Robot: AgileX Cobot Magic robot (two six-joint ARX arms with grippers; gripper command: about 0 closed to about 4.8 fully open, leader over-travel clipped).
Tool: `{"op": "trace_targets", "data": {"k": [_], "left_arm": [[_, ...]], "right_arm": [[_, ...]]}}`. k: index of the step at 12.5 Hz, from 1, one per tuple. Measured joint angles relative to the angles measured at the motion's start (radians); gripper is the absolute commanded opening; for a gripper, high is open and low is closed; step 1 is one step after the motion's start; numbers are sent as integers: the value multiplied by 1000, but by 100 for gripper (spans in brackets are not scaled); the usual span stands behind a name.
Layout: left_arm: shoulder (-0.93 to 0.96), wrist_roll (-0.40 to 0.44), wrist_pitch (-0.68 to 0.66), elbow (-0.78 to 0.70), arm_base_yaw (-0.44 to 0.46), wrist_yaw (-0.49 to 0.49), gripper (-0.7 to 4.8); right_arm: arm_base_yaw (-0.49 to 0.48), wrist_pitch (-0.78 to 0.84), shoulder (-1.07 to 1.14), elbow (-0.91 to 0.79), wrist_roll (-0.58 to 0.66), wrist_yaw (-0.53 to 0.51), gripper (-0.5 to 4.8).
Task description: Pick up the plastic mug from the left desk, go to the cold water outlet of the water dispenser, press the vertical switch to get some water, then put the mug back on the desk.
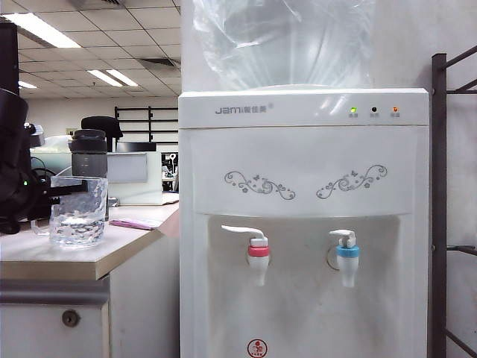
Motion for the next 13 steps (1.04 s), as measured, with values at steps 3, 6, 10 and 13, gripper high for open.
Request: {"op": "trace_targets", "data": {"k": [3,6,10,13], "left_arm": [[0,-10,-37,0,0,0,3],[0,-7,-38,0,0,0,41],[0,19,-43,1,-1,-19,216],[-55,19,-28,-61,-22,-80,214]], "right_arm": [[0,0,0,0,0,0,-1],[0,0,0,0,0,0,-1],[0,0,0,0,0,0,-1],[0,0,0,0,0,0,-1]]}}
